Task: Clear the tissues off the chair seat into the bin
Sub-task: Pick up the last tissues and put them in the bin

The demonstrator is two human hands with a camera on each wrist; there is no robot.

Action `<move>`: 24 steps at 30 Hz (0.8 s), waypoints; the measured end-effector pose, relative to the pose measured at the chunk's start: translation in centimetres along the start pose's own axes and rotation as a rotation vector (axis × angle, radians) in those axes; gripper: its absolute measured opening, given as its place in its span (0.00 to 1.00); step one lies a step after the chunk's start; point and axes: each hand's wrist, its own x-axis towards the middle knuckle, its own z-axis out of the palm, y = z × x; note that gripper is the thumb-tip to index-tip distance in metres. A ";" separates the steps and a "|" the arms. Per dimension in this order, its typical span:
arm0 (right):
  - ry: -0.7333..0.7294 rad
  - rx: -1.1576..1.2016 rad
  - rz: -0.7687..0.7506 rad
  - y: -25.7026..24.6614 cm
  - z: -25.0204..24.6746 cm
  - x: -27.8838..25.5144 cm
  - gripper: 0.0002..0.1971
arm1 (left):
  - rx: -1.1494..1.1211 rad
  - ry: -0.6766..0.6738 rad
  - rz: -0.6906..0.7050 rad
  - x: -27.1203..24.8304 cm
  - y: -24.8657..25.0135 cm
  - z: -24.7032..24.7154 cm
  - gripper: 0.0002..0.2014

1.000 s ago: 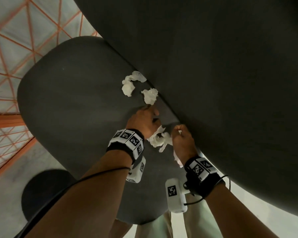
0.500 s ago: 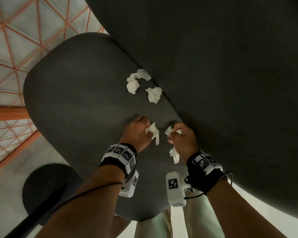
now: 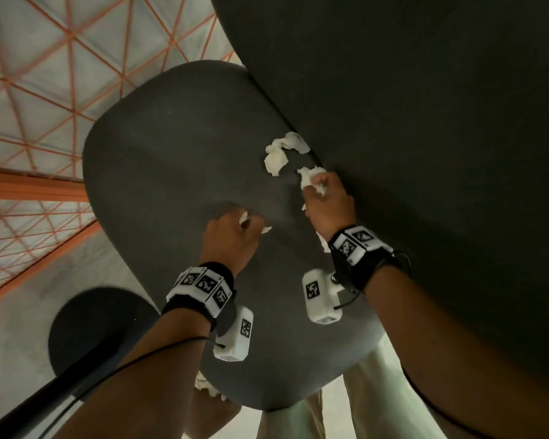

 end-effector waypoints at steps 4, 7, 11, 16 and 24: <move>-0.008 -0.314 -0.093 -0.9 0.7 1.0 0.27 | 0.015 0.055 0.032 1.4 0.7 -0.8 0.11; 0.025 -0.479 -0.148 -0.8 0.7 1.4 0.25 | -0.007 0.074 0.113 2.6 2.4 -1.5 0.07; 0.020 -0.493 -0.090 -0.1 0.5 1.1 0.20 | -0.031 0.048 0.187 4.9 5.1 -1.5 0.19; -0.024 -0.459 -0.144 1.7 -0.1 -0.6 0.18 | 0.082 -0.028 0.193 7.6 7.3 -0.5 0.28; -0.030 0.274 0.113 3.4 -1.5 -2.8 0.12 | -0.007 0.005 0.068 6.2 5.4 0.2 0.12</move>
